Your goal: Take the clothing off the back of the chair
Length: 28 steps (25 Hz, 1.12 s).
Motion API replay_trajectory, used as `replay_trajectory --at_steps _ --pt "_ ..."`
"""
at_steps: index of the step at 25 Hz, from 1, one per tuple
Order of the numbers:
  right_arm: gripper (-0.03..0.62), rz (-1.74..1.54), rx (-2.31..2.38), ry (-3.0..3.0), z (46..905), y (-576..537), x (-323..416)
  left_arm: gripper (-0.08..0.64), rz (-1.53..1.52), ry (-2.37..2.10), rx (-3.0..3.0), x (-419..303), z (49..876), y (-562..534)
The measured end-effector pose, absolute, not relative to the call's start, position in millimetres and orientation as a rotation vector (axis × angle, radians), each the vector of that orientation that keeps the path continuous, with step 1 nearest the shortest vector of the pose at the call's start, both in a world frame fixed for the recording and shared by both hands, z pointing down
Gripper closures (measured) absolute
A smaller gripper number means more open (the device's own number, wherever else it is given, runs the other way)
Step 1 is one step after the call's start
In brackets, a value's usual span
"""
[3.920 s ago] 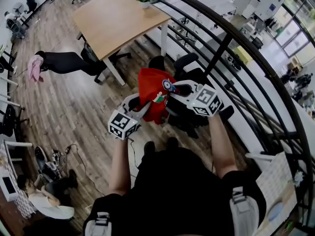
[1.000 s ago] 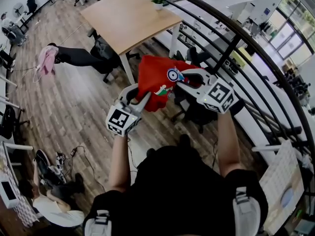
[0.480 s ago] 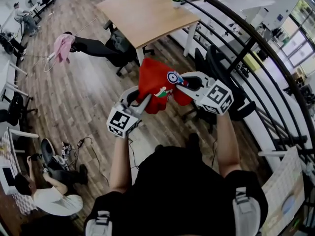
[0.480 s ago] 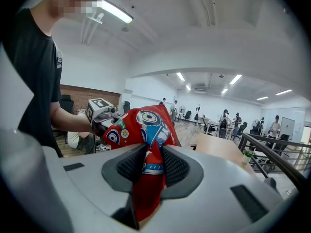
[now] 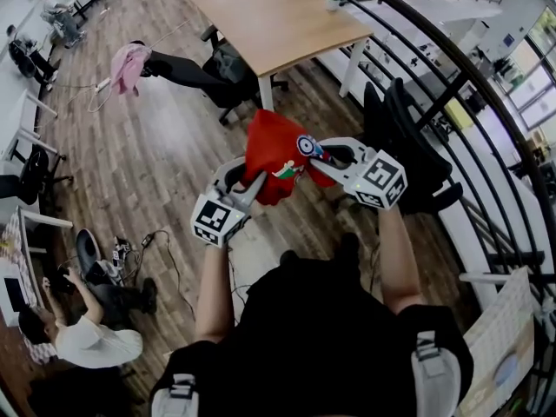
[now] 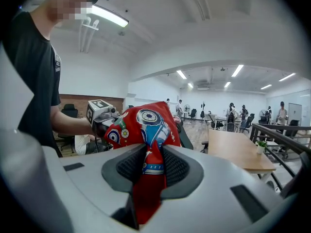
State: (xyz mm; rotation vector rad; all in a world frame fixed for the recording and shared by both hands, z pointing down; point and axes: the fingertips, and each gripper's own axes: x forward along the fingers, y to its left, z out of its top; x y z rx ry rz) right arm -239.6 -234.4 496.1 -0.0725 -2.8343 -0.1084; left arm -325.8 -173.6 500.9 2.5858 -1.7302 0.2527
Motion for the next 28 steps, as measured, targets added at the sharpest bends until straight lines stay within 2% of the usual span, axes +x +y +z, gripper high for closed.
replay_trajectory --at_steps 28 --pt "0.505 -0.022 -0.129 -2.808 551 -201 -268 0.456 0.319 -1.773 2.496 -359 539 -144"
